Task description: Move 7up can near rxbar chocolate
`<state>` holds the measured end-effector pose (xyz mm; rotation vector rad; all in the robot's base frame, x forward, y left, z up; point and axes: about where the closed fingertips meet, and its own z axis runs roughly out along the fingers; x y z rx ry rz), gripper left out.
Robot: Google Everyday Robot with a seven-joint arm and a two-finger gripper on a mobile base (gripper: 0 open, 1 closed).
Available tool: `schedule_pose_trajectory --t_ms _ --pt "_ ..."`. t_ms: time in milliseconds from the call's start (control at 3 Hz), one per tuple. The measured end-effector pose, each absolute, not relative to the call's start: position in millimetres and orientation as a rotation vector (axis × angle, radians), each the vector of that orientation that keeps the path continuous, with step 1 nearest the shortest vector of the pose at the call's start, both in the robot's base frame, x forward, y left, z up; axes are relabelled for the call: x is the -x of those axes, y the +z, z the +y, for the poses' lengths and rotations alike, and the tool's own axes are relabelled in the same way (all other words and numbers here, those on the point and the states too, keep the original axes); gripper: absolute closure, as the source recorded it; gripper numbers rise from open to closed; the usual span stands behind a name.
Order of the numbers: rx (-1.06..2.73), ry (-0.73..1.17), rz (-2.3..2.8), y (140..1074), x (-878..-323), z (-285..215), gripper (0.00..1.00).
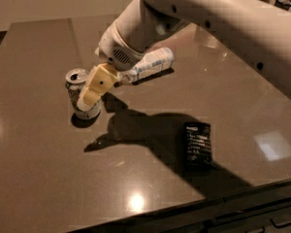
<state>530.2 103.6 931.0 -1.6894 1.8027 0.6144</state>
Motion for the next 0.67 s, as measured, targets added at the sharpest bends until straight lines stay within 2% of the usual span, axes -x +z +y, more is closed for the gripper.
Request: schedule_pose_trajectory --t_ms 667 --pt "1.731 0.647 1.796 918.5 -527.1 136.0 0.00"
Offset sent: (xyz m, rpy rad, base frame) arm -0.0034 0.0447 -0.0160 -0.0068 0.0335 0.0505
